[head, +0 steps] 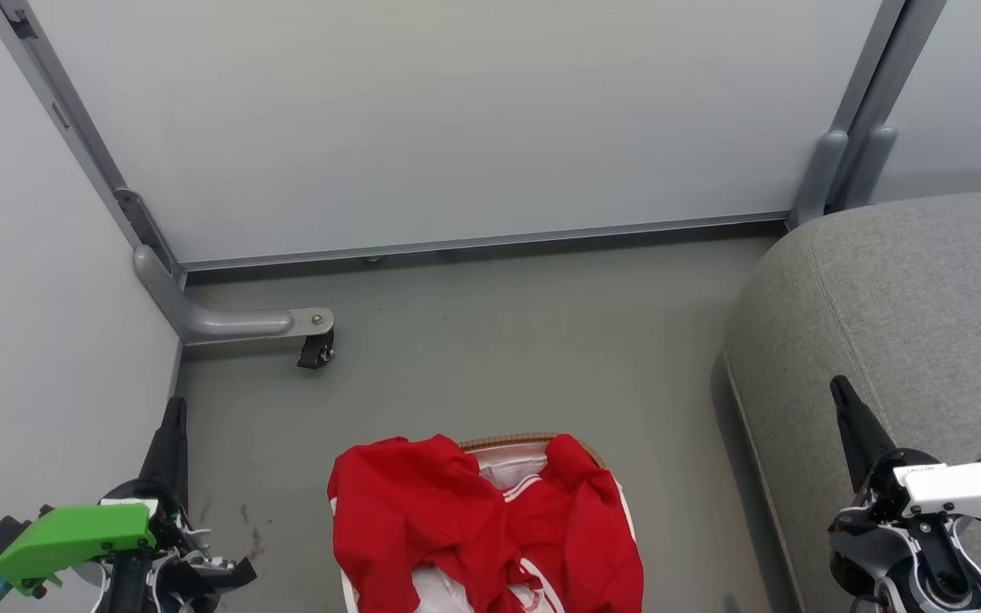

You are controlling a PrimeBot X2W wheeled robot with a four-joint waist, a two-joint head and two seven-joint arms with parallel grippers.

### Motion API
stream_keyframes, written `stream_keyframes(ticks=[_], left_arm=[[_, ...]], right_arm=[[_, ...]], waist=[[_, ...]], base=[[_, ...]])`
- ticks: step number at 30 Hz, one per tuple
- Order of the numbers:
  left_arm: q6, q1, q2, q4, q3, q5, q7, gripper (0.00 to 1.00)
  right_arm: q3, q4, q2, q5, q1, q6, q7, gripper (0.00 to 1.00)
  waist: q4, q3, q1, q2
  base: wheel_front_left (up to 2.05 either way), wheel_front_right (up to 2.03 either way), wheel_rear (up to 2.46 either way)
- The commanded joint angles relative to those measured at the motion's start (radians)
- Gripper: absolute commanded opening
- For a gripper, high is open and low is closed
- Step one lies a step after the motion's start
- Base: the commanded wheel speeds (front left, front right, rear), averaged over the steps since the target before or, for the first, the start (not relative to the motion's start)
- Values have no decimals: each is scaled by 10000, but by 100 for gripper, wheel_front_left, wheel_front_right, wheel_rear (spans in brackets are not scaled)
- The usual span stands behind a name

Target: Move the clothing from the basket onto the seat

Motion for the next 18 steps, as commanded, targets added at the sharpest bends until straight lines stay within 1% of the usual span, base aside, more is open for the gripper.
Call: stream_keyframes(ticks=[1, 14, 15, 18], left_arm=[[-39, -103, 65, -4, 16, -32, 32, 0], [-39, -103, 65, -2, 16, -32, 32, 0], [0, 0, 0, 2, 0, 0, 0, 100], [17, 124, -55, 245, -16, 4, -11, 100]], right_arm=[[-14, -25, -61, 32, 110, -4, 23, 0], [-14, -25, -61, 32, 110, -4, 23, 0], [0, 0, 0, 0, 0, 0, 0, 100], [11, 220, 74, -6, 68, -2, -6, 100]], waist=[[0, 0, 0, 0], [0, 0, 0, 0], [0, 0, 0, 0], [0, 2, 0, 0]], base=[[0, 0, 0], [0, 0, 0], [0, 0, 0], [0, 0, 0]])
